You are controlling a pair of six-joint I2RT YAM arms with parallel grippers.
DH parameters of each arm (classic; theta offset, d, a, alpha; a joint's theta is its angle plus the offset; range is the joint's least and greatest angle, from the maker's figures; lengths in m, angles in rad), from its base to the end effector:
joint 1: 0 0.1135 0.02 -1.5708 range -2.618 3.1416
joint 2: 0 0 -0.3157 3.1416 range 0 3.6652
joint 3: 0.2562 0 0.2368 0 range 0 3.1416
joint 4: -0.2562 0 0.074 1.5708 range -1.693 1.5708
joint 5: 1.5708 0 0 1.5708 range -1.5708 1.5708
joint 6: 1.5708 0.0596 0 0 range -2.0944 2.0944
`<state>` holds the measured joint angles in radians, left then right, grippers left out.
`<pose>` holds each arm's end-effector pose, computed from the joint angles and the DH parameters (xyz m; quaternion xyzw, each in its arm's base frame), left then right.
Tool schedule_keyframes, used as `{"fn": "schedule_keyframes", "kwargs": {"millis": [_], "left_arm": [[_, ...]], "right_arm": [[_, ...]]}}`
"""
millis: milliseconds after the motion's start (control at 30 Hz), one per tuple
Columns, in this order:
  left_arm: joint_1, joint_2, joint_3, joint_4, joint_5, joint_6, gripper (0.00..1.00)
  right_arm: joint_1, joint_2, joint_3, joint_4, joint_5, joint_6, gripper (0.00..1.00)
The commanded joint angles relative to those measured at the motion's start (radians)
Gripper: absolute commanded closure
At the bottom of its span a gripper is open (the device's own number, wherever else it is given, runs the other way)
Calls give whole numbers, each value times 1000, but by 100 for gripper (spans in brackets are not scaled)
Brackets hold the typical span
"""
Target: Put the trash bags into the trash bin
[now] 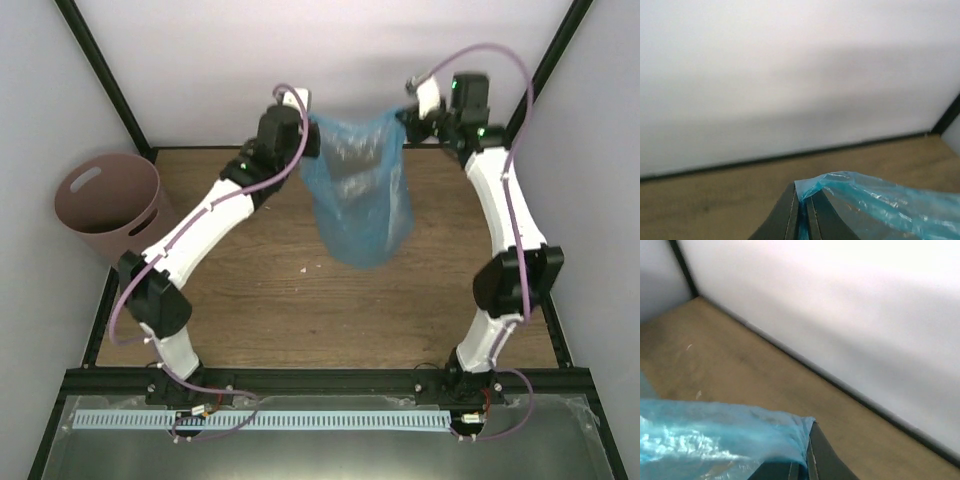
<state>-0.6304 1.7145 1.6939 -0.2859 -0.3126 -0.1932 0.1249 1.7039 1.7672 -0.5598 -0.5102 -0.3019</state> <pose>0.3501 -0.2328 0.4418 0.0830 0.7979 -0.1185 0.5851 0.3908 0.0784 0.4408 -0.3023 0.7852 0.1722 0.5124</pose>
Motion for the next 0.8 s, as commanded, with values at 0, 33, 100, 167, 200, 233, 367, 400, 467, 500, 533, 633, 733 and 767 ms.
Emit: {"fn": "schedule_keyframes", "kwargs": {"millis": [0, 33, 100, 167, 200, 233, 367, 400, 467, 500, 533, 633, 733, 767], "left_arm": [[10, 38, 372, -37, 31, 131, 96], [9, 40, 434, -33, 47, 147, 96], [-4, 19, 499, -7, 85, 178, 96], [-28, -42, 475, 49, 121, 222, 96], [-41, -77, 426, 82, 128, 242, 96], [-53, -117, 360, 120, 130, 252, 96], [-66, -237, -63, 285, 148, 239, 96], [-66, -250, -233, 312, 138, 231, 96], [-77, -272, -484, 364, 153, 172, 96], [-92, -295, -590, 384, 175, 128, 96], [-115, -327, -682, 420, 183, 88, 96], [-212, -463, -859, 480, 136, 61, 96], [-292, -551, -880, 372, 109, 64, 96], [-316, -581, -884, 343, 108, 59, 96]], "right_arm": [[-60, 114, 584, -155, 11, -12, 99], [-61, 128, 704, -177, 3, -15, 99], [-59, 78, 772, -150, -34, -23, 99], [-60, -70, 612, -31, -57, -30, 99], [-59, -158, 416, 55, -61, -39, 99], [-59, -252, 247, 148, -60, -49, 99], [-59, -463, -283, 377, -16, -89, 99], [-59, -461, -365, 370, -2, -94, 99], [-59, -457, -551, 347, -13, -107, 99], [-59, -471, -626, 326, -43, -104, 99], [-60, -495, -695, 303, -90, -102, 99], [-58, -645, -860, 233, -268, -142, 99], [-57, -798, -895, 109, -407, -220, 99], [-57, -846, -890, 56, -439, -242, 99]]}}
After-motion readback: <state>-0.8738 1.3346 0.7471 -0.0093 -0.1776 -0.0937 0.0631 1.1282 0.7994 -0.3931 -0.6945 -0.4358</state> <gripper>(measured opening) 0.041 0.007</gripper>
